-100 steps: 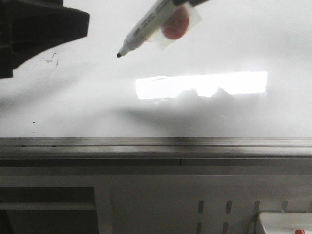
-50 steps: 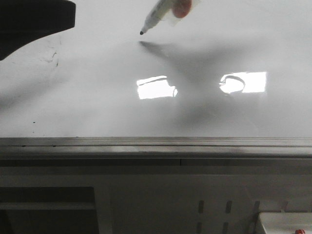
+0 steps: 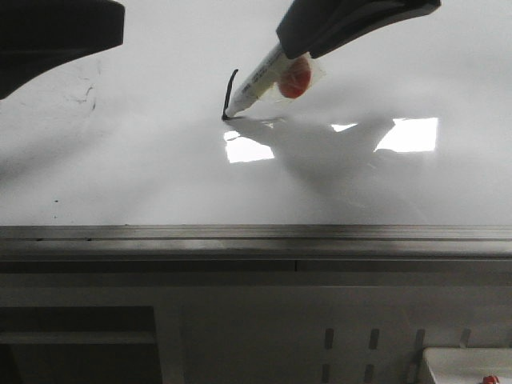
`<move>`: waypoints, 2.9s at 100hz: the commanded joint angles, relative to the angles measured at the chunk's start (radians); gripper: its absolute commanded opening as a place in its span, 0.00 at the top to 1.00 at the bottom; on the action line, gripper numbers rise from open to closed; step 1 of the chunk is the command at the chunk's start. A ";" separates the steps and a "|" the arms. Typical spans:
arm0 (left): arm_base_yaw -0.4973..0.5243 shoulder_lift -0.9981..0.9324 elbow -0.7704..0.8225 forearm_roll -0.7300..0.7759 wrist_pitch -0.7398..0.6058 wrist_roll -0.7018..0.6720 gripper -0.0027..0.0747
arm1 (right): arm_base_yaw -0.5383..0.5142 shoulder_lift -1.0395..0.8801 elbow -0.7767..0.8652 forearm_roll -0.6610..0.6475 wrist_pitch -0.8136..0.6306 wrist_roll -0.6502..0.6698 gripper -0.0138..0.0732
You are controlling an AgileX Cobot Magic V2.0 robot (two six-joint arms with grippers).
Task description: Write number 4 on whiteboard
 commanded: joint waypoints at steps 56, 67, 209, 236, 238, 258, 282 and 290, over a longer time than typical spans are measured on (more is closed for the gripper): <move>0.002 -0.016 -0.021 -0.027 -0.067 -0.010 0.49 | -0.049 -0.162 -0.077 -0.022 0.075 -0.009 0.92; 0.002 -0.016 -0.021 -0.027 -0.067 -0.010 0.49 | -0.039 -0.139 -0.115 -0.031 0.048 -0.013 0.92; -0.114 0.063 -0.021 0.131 -0.076 -0.031 0.49 | 0.220 -0.119 -0.084 0.027 0.102 -0.013 0.92; -0.163 0.092 -0.021 0.131 -0.078 -0.031 0.52 | 0.222 -0.119 -0.084 0.055 0.121 -0.013 0.92; -0.166 0.092 -0.021 0.131 -0.083 -0.031 0.55 | 0.222 -0.119 -0.084 0.055 0.126 -0.013 0.92; -0.171 0.096 -0.021 0.133 -0.132 -0.031 0.99 | 0.222 -0.119 -0.084 0.055 0.148 -0.013 0.92; -0.171 0.096 -0.021 0.135 -0.128 -0.031 0.99 | 0.222 -0.119 -0.084 0.055 0.144 -0.013 0.91; -0.171 0.096 -0.021 0.135 -0.128 -0.031 0.99 | 0.222 -0.119 -0.084 0.055 0.136 -0.013 0.83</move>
